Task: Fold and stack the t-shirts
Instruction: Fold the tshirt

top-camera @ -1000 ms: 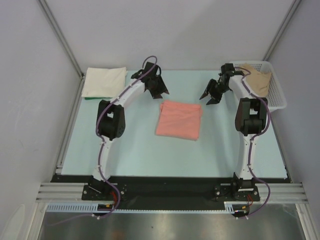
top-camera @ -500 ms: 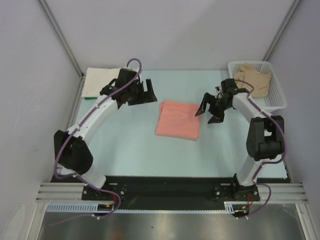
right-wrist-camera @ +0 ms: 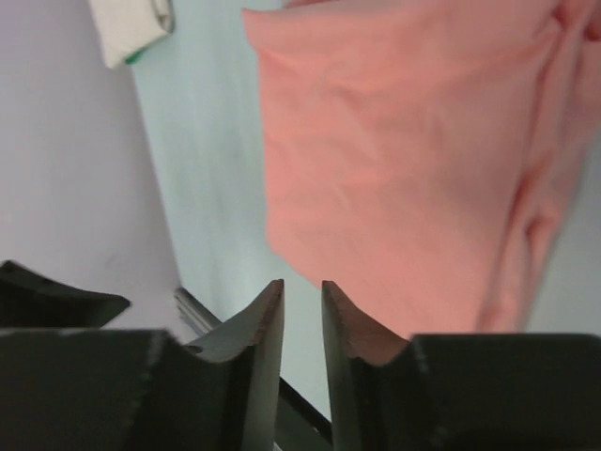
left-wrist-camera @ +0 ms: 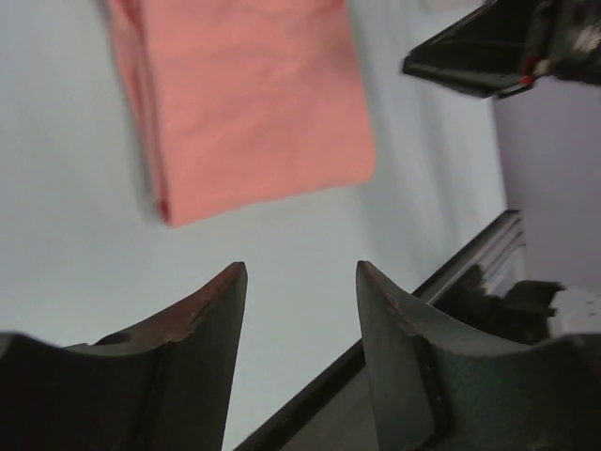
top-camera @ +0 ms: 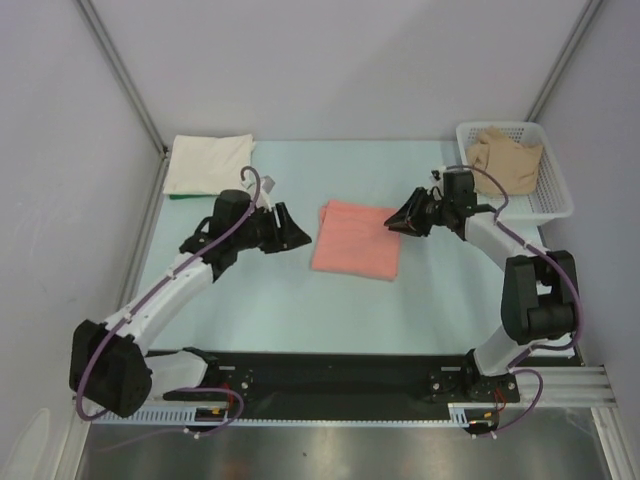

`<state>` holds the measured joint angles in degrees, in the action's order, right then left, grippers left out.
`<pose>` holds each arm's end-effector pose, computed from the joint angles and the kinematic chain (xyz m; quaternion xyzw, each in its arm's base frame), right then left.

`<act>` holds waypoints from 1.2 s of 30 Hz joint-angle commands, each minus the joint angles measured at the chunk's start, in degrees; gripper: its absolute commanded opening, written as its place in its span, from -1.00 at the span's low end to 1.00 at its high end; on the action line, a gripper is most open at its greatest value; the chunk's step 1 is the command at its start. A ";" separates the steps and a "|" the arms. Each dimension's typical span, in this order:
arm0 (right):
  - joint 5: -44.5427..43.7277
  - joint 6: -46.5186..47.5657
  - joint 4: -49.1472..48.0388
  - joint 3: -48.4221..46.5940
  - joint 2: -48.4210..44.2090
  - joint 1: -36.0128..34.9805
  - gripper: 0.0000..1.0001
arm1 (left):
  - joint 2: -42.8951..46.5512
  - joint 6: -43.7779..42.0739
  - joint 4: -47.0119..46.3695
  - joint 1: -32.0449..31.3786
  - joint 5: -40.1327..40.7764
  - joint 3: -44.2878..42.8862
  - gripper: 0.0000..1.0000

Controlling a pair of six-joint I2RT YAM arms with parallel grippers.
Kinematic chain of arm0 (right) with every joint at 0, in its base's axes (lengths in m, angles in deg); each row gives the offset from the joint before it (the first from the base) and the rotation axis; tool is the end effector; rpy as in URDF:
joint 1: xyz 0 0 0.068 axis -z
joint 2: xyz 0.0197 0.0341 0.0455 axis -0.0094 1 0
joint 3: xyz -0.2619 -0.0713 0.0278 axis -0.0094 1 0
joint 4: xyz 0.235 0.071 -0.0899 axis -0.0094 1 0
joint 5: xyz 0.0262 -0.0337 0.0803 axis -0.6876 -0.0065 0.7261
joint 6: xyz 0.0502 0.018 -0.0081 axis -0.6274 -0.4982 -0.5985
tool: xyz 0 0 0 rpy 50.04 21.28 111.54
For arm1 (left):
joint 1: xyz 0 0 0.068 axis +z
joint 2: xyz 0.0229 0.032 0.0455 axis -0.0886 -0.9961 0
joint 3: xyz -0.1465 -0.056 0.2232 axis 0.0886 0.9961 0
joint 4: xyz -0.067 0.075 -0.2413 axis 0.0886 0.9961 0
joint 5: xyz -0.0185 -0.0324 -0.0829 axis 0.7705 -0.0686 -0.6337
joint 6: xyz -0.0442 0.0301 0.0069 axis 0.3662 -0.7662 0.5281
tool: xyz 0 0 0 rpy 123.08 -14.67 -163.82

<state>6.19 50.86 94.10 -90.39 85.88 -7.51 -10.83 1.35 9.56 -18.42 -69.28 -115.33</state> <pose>0.3359 0.0684 0.2320 0.1115 0.8835 0.3990 0.2187 0.2365 -0.1175 0.2882 0.0238 0.8722 -0.3654 0.3244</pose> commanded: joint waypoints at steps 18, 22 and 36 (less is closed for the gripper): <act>12.57 -30.13 -60.30 -0.97 32.26 2.25 -0.83 | -55.01 19.85 -49.60 -0.40 -16.43 -25.48 -0.20; 12.66 -29.35 -57.08 -3.17 34.55 3.31 -0.81 | -60.19 19.15 -45.48 0.04 -15.82 -29.96 -0.21; 7.91 -20.30 -49.24 -6.07 38.51 3.83 -0.72 | -67.24 15.63 -41.51 2.24 -13.27 -36.82 -0.15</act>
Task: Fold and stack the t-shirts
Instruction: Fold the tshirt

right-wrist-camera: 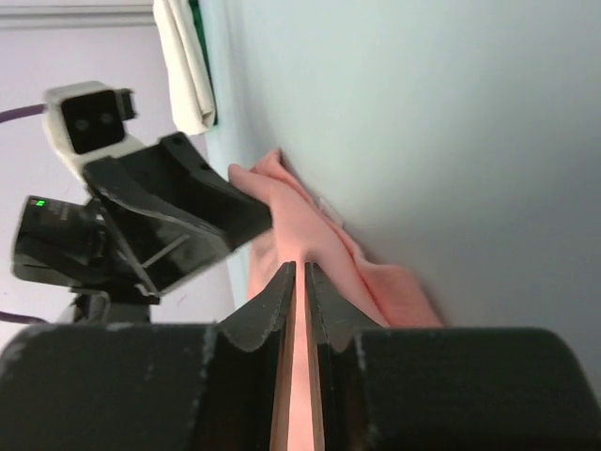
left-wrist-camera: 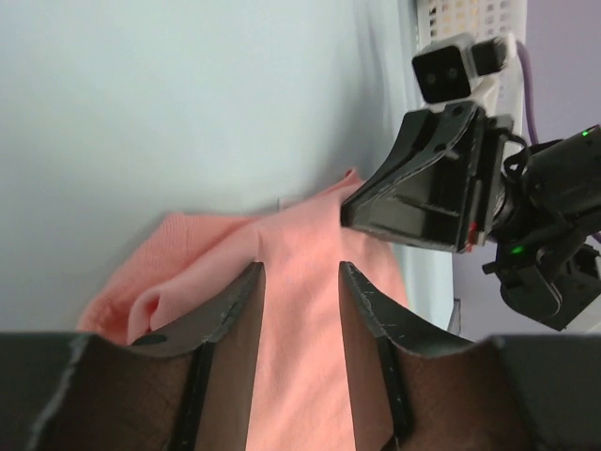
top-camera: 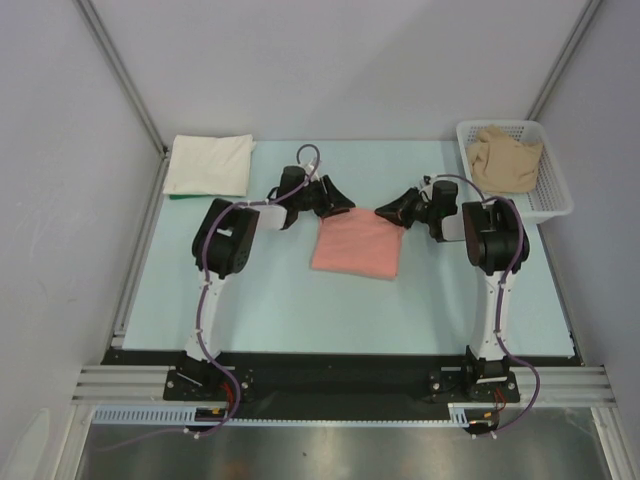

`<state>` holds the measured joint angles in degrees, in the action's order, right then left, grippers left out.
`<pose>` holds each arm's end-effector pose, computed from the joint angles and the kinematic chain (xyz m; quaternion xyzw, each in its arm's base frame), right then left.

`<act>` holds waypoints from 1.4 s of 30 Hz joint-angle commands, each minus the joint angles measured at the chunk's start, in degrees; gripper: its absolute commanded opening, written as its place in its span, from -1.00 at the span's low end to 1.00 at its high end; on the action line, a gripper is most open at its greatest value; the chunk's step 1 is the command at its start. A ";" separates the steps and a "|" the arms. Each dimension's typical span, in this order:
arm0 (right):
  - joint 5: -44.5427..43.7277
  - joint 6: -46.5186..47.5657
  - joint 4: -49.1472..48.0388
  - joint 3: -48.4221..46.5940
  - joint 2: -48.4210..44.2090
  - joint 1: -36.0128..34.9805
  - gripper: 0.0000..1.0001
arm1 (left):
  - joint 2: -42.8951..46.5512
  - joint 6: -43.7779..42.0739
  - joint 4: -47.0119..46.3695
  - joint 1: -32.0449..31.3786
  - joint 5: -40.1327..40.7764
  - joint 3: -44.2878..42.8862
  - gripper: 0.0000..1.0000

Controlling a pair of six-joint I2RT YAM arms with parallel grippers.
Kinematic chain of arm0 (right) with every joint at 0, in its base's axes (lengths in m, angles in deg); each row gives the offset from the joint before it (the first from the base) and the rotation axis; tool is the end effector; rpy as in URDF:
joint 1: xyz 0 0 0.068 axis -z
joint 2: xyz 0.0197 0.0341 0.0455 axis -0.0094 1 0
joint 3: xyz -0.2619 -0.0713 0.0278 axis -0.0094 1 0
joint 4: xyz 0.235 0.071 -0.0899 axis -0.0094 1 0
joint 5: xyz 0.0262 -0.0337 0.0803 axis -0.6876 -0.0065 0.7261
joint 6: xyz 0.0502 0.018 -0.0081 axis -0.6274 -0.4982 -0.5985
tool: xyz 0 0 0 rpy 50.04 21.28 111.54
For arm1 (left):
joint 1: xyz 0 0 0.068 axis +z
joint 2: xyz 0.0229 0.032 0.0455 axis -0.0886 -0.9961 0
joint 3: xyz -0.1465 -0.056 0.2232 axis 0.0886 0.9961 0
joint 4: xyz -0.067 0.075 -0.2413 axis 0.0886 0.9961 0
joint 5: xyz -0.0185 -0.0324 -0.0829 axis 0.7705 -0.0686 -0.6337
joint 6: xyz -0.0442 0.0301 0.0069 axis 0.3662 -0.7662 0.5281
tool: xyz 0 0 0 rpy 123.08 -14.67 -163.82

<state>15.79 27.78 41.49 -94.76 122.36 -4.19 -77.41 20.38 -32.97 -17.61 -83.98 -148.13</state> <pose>0.4369 0.0615 0.0887 0.1827 0.7867 0.5389 0.2394 0.4558 -0.2138 0.1065 -0.0343 0.8195 -0.5185 0.2416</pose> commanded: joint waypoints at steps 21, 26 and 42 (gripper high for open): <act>-25.76 32.49 75.61 -23.54 -18.08 -5.46 0.28 | 44.89 -19.15 36.27 1.87 8.21 15.28 0.23; -21.99 30.57 75.36 -8.06 -32.38 -4.32 0.72 | 61.37 -14.93 36.88 -1.55 8.91 34.61 0.33; -7.65 36.79 61.81 9.04 -33.30 -0.98 0.33 | 73.17 -17.56 47.96 -1.91 10.14 36.59 0.55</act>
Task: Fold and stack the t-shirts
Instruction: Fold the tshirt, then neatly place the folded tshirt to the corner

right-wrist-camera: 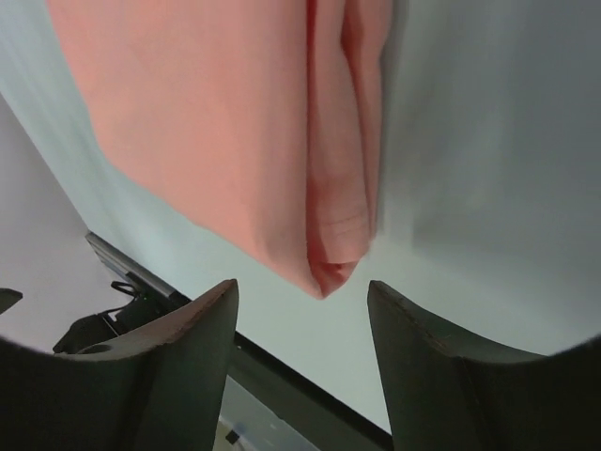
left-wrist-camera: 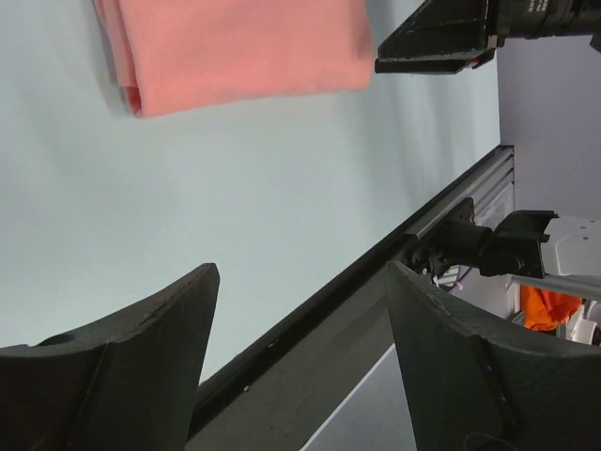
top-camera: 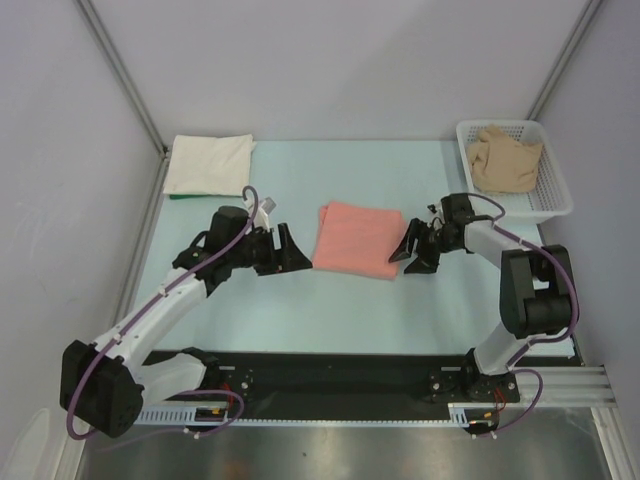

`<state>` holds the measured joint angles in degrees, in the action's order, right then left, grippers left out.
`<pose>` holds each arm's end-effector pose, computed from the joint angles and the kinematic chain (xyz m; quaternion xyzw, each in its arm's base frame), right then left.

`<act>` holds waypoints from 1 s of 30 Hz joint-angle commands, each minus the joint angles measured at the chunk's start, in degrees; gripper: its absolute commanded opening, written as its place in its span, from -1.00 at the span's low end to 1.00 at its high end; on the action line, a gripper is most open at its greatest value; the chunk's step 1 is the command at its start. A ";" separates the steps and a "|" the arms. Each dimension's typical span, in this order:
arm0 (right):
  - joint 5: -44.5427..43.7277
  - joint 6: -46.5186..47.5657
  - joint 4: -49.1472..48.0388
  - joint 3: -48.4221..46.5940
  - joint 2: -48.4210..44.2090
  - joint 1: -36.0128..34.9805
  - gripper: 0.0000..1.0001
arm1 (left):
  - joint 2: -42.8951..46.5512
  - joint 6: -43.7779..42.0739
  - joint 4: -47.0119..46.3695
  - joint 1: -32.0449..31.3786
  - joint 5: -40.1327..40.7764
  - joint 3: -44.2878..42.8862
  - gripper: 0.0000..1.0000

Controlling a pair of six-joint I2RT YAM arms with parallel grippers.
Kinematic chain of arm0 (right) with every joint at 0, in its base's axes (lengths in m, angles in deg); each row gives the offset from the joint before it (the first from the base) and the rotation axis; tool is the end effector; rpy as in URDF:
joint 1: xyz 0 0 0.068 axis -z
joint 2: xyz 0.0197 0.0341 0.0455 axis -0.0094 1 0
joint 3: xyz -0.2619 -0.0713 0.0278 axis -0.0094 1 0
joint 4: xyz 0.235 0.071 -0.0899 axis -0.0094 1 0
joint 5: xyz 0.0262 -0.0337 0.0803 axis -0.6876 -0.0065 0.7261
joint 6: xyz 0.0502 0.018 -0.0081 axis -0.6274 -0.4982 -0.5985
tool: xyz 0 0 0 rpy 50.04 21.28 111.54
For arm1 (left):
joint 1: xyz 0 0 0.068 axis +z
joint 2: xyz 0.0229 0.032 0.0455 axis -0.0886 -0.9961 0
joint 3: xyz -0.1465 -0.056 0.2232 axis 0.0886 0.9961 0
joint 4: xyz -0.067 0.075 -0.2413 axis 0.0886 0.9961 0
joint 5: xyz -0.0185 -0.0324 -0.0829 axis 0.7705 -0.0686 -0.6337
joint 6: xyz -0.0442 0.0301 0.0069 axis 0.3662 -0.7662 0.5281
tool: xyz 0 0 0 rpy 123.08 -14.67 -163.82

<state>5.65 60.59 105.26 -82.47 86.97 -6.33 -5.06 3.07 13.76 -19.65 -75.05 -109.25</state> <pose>0.2986 0.0565 0.1746 0.1059 0.9291 0.3400 0.0996 0.2048 -0.1128 0.2701 0.0338 0.8808 -0.3960 0.2572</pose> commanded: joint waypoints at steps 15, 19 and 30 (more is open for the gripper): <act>7.93 1.62 -11.10 -4.48 11.56 2.13 0.34 | -2.87 1.69 0.17 1.96 -0.56 -6.52 0.51; 7.05 2.24 -10.04 -5.46 12.19 1.60 0.28 | -3.66 1.42 0.35 5.21 -1.60 -8.01 0.60; 4.43 3.47 -1.72 -6.16 13.25 2.74 -0.83 | -11.13 -1.66 4.75 9.35 -3.80 -14.87 0.72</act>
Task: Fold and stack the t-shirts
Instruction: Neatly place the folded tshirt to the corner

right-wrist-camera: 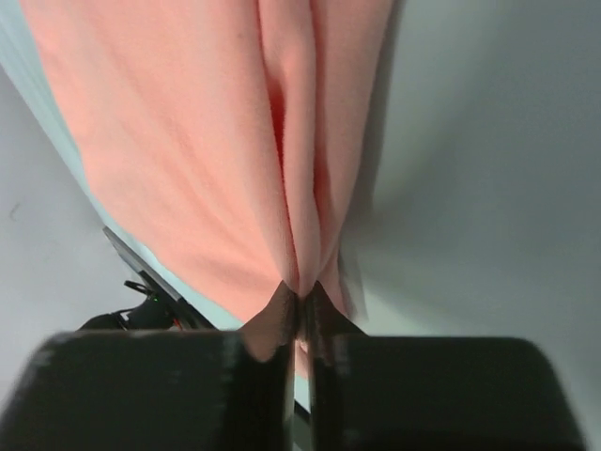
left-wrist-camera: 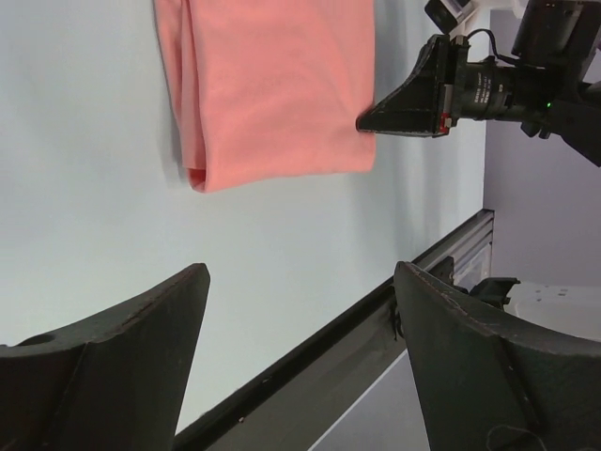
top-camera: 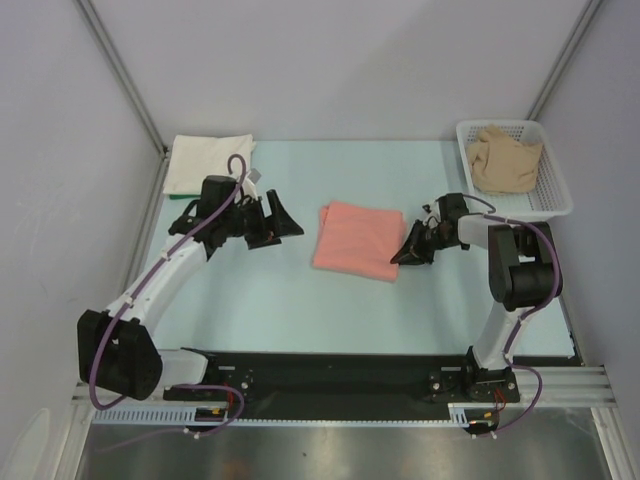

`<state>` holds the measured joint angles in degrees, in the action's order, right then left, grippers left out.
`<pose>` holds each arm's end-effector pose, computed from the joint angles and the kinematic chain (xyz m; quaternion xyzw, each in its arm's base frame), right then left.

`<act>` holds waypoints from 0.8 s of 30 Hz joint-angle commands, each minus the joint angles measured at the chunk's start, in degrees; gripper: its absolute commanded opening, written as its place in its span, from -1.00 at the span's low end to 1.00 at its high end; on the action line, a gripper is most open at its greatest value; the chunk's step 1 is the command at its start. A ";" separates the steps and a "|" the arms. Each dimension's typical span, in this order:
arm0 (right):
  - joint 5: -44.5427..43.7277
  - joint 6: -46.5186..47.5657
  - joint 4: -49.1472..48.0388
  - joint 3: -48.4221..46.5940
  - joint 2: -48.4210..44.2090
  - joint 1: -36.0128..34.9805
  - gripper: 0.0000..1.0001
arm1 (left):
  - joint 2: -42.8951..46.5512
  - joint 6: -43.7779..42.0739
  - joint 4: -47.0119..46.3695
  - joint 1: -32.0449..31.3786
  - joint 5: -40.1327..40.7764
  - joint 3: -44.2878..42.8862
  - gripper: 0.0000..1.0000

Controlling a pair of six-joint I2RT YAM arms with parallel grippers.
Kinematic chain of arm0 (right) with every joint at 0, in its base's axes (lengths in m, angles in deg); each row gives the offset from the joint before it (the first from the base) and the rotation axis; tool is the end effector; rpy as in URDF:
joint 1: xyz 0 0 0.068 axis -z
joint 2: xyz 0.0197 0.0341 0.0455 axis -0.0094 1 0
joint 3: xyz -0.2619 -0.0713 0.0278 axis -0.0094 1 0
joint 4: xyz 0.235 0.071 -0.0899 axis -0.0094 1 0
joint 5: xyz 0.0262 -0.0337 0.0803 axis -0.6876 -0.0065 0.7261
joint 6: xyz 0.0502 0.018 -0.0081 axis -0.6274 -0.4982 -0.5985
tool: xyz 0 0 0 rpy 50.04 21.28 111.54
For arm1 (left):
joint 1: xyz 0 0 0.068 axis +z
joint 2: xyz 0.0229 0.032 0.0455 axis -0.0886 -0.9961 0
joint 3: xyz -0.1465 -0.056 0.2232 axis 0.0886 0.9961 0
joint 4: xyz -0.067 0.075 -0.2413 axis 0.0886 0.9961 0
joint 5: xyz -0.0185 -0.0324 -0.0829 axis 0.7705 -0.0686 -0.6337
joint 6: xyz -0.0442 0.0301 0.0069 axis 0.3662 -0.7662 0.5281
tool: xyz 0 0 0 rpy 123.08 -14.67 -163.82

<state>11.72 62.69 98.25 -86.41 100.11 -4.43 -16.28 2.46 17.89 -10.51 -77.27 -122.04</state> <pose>0.3348 0.0526 0.1302 0.0983 0.9167 0.3794 0.0779 0.2629 -0.0920 0.2928 -0.0298 0.8860 -0.3814 0.2622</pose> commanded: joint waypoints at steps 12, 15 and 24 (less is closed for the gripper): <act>-35.38 11.47 27.11 -17.32 -9.53 -5.29 0.76 | 6.14 -2.09 3.51 0.74 4.22 3.72 0.76; -49.52 14.98 27.13 -19.19 -13.31 -16.61 0.88 | 6.58 -2.71 3.95 1.53 6.06 4.16 0.78; -74.87 42.03 2.27 -4.97 -18.96 -51.95 0.83 | 5.53 1.85 -3.25 7.77 4.40 6.71 0.77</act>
<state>-52.17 92.50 108.04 -95.44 82.34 -53.50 -11.01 2.55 19.07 -4.76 -71.61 -115.87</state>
